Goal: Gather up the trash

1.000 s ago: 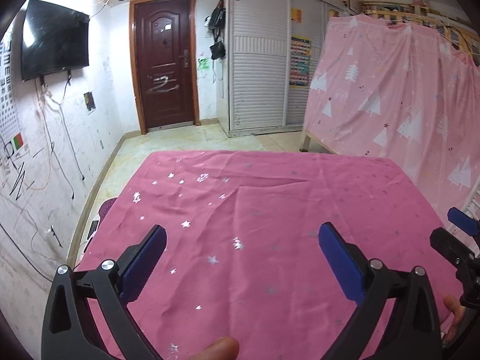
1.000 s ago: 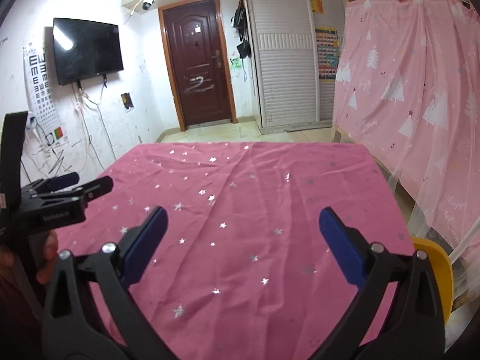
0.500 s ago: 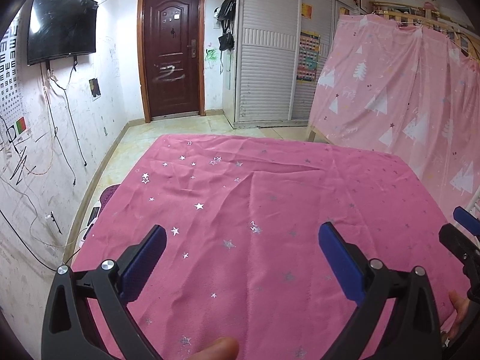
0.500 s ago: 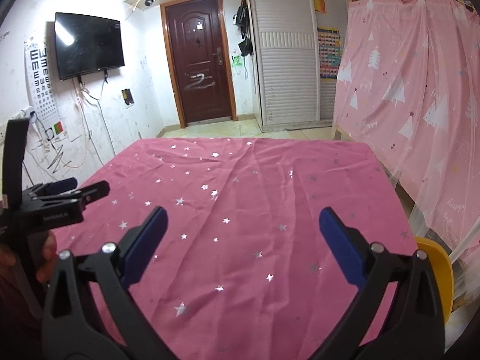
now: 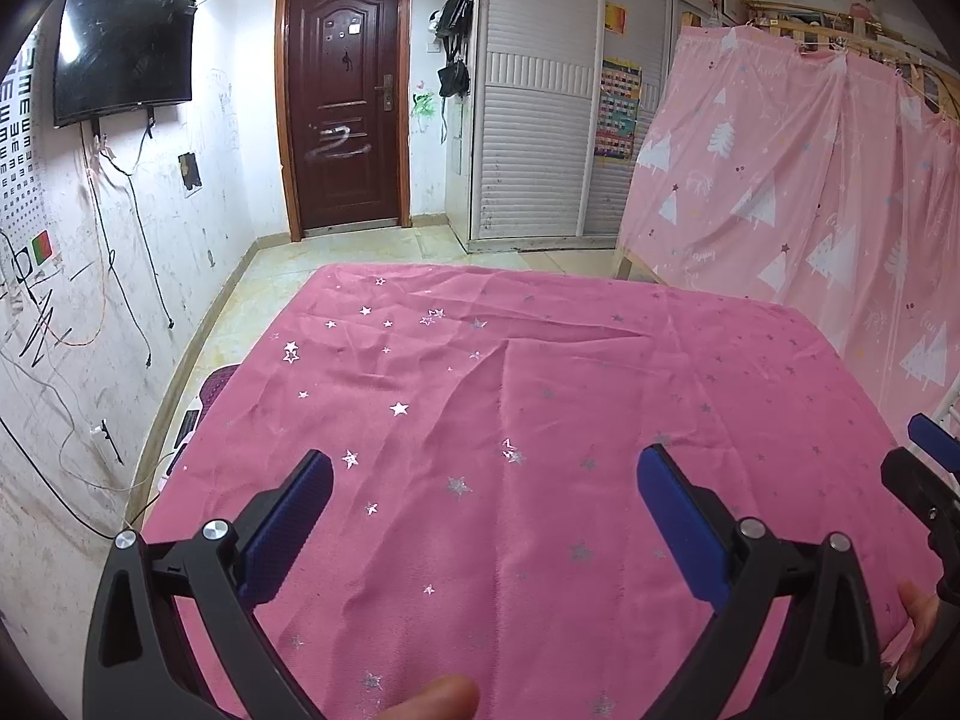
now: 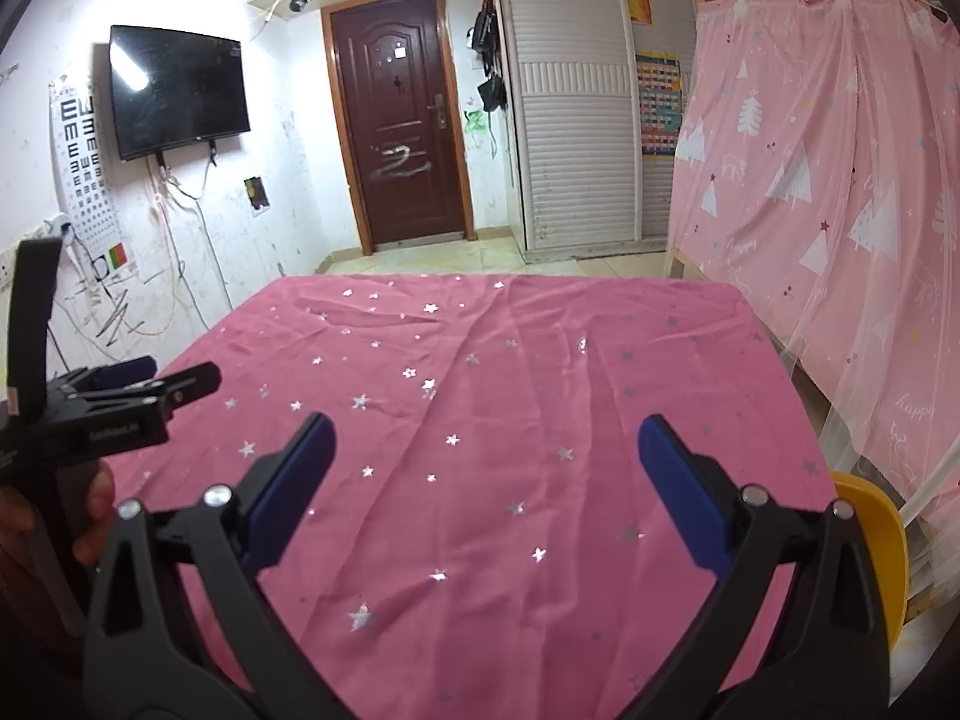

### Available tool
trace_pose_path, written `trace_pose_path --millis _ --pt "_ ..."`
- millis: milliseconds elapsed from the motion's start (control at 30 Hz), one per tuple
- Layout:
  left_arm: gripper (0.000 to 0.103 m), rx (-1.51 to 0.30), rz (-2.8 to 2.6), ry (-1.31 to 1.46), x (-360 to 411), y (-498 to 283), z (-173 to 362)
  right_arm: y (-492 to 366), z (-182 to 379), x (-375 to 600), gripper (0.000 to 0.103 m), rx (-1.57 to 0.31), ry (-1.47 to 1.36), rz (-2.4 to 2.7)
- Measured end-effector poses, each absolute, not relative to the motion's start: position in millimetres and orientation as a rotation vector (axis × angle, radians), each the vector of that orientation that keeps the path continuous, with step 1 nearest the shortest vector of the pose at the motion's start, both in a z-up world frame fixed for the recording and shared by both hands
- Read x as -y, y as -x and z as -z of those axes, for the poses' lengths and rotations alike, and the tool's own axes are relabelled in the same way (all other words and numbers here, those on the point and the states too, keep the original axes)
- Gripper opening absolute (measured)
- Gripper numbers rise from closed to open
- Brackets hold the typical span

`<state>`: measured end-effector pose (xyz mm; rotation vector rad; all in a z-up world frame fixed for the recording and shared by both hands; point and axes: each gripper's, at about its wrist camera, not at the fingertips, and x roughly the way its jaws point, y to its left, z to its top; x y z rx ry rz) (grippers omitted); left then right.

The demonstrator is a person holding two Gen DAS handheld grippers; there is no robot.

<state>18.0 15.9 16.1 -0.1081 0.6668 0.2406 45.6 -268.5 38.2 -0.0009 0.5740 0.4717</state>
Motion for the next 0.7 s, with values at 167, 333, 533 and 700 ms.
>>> trace_pose_path --millis 167,333,533,700 --pt "0.095 -0.673 -0.245 0.113 -17.6 -18.8 -13.8 -45.5 -38.1 267.8 0.097 -0.575 0.003 -0.471" --pt "0.095 -0.673 -0.248 0.115 -19.0 -18.6 -13.6 -45.5 -38.6 268.2 0.097 -0.572 0.001 -0.471" --pt "0.095 -0.677 -0.250 0.121 -19.2 -18.4 -12.3 -45.9 -38.9 268.0 0.097 -0.574 0.002 -0.472" --pt "0.095 -0.676 -0.253 0.122 -20.0 -17.8 -12.5 -45.8 -39.1 267.7 0.097 -0.574 0.002 -0.470"
